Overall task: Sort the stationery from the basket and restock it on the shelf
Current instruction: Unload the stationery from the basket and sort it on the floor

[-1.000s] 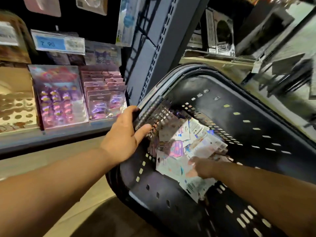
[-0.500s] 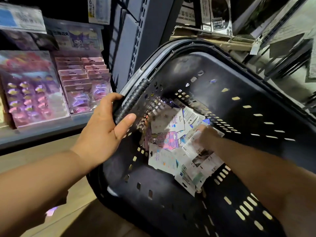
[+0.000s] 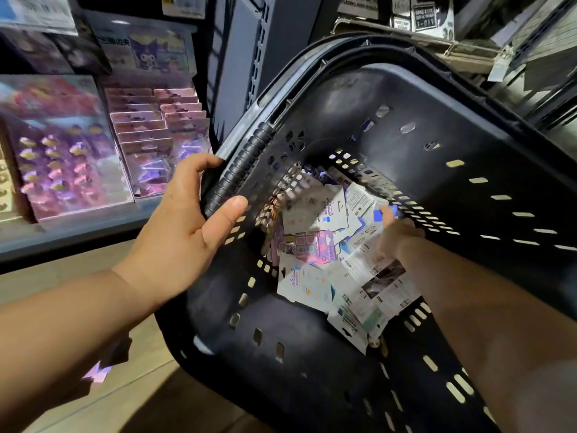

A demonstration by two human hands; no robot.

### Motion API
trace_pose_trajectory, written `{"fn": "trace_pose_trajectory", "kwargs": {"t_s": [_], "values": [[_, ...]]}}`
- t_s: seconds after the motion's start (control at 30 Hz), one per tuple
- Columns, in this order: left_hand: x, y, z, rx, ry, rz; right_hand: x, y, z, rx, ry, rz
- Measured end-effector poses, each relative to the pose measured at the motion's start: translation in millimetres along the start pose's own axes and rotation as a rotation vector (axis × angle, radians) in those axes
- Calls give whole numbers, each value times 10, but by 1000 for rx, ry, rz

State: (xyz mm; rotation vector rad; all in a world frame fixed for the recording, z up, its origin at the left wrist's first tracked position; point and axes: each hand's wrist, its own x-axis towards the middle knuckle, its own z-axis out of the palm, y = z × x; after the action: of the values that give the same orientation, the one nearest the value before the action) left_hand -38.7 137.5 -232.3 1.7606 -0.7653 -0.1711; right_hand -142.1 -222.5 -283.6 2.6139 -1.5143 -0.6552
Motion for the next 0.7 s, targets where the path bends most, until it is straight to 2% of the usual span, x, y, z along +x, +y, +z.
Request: {"fn": "trace_pose_trajectory", "kwargs": {"t_s": [0.07, 0.33, 0.43, 0.57, 0.7], "values": [[-9, 18, 0, -5, 8, 12, 30, -15, 57, -140, -18, -42], [-17, 69, 13, -2, 13, 22, -44, 100, 47, -302, 41, -244], [-24, 77, 18, 3, 17, 23, -74, 146, 6, -244, 18, -233], [-37, 107, 22, -16, 16, 22, -35, 200, 120, 59, 24, -282], [-42, 146, 26, -26, 15, 9, -76, 234, 119, 0, -16, -302]]}}
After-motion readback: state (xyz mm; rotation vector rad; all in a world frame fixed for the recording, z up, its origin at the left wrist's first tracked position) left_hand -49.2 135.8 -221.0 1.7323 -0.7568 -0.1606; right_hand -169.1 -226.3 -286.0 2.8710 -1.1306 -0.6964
